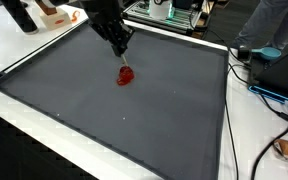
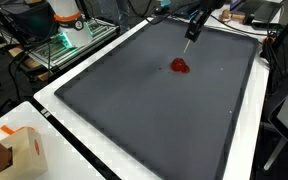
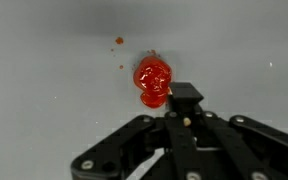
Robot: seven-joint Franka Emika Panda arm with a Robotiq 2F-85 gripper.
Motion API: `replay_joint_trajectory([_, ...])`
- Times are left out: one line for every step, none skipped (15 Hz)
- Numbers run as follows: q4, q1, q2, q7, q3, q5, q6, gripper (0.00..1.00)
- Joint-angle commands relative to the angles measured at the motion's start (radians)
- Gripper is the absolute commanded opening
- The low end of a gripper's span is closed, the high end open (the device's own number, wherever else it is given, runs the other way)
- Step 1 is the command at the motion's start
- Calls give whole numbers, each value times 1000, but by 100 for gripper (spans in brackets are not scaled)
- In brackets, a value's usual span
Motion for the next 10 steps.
replay_joint_trajectory([-35,-20,6,-46,18,23,46,3])
replay_joint_trajectory([-36,-20,11,-47,17,20,46,3])
replay_joint_trajectory([-40,-20,14,-49,17,20,50,3])
replay_joint_trajectory([-43,-21,17,-56,19,21,50,3])
replay_joint_trajectory([-44,-21,22,-60,18,19,49,3])
replay_joint_trajectory([-44,-23,25,-66,19,22,47,3])
replay_joint_trajectory([-44,-22,29,-67,19,20,48,3])
replay_joint_trajectory([-45,-21,31,-69,18,17,51,3])
replay_joint_trajectory([-46,-21,34,-76,19,16,52,3])
replay_joint_trajectory([-46,-20,36,-78,18,13,55,3])
